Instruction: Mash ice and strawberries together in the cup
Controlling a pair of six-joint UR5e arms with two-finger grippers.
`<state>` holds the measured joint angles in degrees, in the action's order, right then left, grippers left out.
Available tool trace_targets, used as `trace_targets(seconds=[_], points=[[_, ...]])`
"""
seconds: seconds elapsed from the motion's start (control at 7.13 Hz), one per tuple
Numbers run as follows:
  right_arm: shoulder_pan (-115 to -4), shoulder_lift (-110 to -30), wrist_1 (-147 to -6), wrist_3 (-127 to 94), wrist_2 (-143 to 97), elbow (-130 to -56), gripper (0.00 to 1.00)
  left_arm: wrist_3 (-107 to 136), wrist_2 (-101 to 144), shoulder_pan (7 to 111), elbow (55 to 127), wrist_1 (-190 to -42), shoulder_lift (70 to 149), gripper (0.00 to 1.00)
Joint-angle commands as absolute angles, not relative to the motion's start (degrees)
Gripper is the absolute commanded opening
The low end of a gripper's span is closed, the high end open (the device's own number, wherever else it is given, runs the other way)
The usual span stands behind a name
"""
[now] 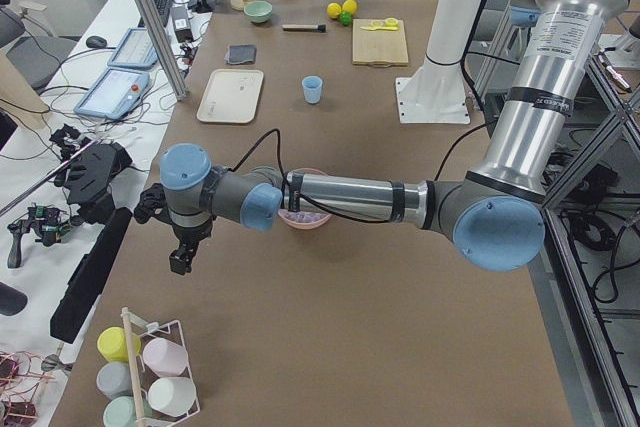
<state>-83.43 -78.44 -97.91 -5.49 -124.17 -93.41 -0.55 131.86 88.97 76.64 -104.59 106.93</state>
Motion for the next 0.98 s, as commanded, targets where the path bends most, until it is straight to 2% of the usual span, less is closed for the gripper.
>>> trace_targets(seconds=[0.0, 0.84], points=[[-83.50, -79.01, -97.82, -5.63, -124.71, -93.60, 1.00, -0.18, 132.10, 88.68, 76.81, -104.77, 106.88, 0.97], [-83.32, -78.49, -97.74, -5.63, -125.42, -94.57, 1.00, 1.05, 131.84, 88.86, 77.17, -104.67, 105.91, 0.98]])
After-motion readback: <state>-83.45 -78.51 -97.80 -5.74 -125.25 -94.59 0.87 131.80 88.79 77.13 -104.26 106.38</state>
